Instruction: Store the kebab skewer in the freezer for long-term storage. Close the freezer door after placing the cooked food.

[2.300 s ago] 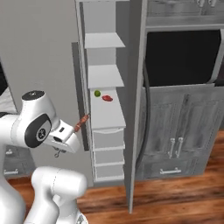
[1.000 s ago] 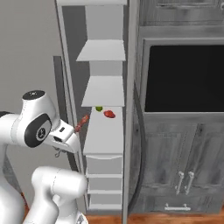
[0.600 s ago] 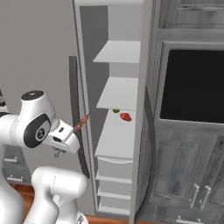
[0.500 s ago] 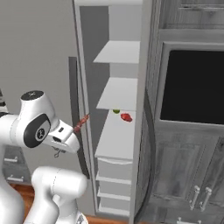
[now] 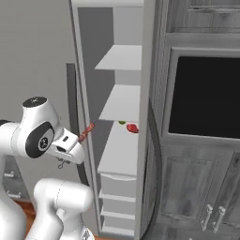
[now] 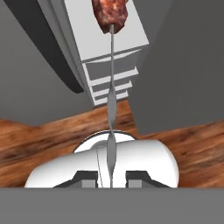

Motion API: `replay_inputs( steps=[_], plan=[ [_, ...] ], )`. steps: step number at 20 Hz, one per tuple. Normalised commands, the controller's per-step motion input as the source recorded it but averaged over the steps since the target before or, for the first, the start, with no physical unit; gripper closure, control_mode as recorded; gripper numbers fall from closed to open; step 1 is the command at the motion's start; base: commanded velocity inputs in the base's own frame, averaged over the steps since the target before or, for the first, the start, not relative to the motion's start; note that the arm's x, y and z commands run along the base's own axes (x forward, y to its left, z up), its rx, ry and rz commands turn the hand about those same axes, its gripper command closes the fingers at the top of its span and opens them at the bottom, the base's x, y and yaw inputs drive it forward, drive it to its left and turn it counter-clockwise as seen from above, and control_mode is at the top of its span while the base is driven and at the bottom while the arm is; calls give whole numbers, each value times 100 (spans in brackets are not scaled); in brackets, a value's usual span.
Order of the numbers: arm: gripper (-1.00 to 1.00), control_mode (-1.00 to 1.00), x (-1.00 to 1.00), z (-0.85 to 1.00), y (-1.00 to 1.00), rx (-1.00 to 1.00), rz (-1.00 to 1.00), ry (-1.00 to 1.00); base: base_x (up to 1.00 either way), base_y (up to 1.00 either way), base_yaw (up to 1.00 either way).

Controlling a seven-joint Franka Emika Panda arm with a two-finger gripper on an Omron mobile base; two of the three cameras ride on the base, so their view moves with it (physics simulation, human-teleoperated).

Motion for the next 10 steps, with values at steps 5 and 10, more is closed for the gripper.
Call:
replay_inputs(
  steps=[5, 10],
  plan=[
    [100, 100, 0, 0, 0, 0, 0, 0, 44, -21, 0],
    [100, 100, 0, 0, 0, 0, 0, 0, 43, -27, 0]
  ],
)
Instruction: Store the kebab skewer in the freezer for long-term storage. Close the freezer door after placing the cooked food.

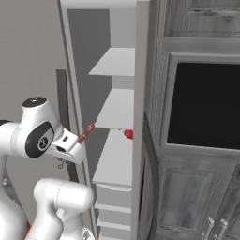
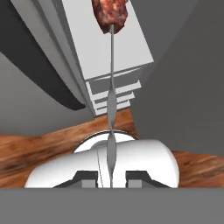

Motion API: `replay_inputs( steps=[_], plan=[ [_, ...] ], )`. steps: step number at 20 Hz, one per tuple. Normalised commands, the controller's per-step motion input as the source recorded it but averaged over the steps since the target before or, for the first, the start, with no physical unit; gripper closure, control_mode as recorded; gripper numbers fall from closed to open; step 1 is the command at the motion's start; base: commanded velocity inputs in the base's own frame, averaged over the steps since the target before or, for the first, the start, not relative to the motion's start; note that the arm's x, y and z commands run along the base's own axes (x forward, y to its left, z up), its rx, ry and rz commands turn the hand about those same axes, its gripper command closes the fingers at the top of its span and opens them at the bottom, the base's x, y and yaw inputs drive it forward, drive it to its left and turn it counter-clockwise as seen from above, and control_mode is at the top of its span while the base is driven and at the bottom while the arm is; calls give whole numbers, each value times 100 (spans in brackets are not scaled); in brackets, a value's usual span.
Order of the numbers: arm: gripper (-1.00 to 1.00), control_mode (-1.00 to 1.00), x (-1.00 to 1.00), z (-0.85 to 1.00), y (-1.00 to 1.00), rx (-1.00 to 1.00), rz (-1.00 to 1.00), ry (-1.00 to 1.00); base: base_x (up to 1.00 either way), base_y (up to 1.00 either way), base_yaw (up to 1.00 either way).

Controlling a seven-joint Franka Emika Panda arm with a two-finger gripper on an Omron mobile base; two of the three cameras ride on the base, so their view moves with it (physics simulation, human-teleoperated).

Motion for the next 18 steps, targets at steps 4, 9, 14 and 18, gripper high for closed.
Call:
replay_inputs(
  steps=[4, 9, 14, 18],
  plan=[
    [100, 100, 0, 0, 0, 0, 0, 0, 10, -44, 0],
    [100, 100, 0, 0, 0, 0, 0, 0, 10, -43, 0],
    [100, 100, 0, 0, 0, 0, 0, 0, 19, -23, 0],
    [100, 100, 0, 0, 0, 0, 0, 0, 41, -8, 0]
  ],
)
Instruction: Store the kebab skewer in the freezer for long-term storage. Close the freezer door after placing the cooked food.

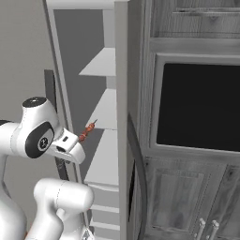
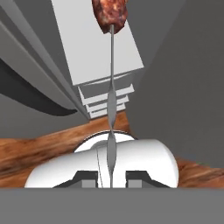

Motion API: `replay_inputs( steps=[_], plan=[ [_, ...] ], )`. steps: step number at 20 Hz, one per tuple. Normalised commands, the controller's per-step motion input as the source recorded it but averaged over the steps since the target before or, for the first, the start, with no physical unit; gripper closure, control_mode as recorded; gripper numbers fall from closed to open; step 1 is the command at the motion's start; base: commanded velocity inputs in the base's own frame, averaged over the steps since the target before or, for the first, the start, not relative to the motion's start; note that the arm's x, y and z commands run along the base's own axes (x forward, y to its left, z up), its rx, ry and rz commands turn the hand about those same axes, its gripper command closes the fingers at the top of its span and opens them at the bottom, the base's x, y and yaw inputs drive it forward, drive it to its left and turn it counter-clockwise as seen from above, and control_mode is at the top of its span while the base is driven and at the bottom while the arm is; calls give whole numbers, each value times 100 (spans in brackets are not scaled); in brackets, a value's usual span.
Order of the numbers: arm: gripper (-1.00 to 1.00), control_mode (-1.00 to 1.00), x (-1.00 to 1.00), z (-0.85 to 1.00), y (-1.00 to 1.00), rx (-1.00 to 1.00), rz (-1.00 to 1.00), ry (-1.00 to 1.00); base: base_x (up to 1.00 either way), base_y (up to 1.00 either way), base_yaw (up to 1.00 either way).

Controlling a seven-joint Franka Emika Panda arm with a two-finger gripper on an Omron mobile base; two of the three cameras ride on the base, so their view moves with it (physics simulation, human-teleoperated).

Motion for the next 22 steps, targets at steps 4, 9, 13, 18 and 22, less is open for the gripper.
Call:
replay_inputs(
  steps=[4, 9, 13, 18, 22],
  plan=[
    [100, 100, 0, 0, 0, 0, 0, 0, 57, -13, 0],
    [100, 100, 0, 0, 0, 0, 0, 0, 31, -31, 0],
    [100, 100, 0, 0, 0, 0, 0, 0, 1, -44, 0],
    [100, 100, 0, 0, 0, 0, 0, 0, 0, -41, 0],
    [100, 100, 0, 0, 0, 0, 0, 0, 0, -6, 0]
  ],
)
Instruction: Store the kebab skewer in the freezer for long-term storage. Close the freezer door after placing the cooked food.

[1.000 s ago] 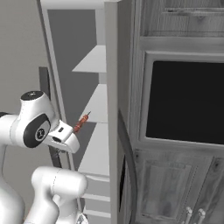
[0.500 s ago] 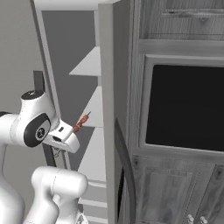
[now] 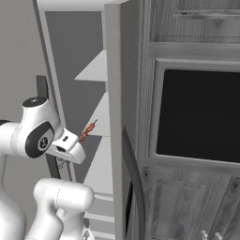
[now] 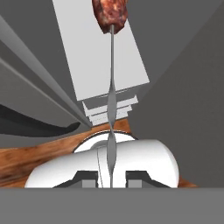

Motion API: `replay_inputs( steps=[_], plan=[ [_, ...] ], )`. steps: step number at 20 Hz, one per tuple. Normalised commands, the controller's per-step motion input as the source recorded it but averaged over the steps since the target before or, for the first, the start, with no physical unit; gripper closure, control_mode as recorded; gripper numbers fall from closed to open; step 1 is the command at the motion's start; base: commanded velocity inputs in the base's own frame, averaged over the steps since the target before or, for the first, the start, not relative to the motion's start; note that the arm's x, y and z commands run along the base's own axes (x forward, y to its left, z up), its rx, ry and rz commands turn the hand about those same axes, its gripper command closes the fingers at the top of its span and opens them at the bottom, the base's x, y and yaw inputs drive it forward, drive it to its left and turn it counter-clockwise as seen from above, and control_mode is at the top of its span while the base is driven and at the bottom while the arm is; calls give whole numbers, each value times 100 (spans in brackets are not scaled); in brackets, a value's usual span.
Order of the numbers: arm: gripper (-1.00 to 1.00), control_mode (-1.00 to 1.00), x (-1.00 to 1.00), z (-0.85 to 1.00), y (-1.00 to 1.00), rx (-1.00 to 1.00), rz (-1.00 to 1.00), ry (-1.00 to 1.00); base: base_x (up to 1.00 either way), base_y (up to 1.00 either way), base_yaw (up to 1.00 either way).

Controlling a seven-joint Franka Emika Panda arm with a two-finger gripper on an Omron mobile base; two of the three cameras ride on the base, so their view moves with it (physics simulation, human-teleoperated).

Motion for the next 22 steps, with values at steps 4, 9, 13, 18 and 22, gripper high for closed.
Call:
replay_inputs(
  steps=[4, 9, 13, 18, 22],
  plan=[
    [100, 100, 0, 0, 0, 0, 0, 0, 0, 0, 0],
    [100, 100, 0, 0, 0, 0, 0, 0, 0, 0, 0],
    [100, -100, 0, 0, -2, 0, 1, -1, 0, -1, 1],
    [100, -100, 1, 0, -12, 0, 2, -3, 0, 0, 0],
    [100, -100, 18, 0, -22, 0, 7, -6, 0, 0, 0]
  ],
)
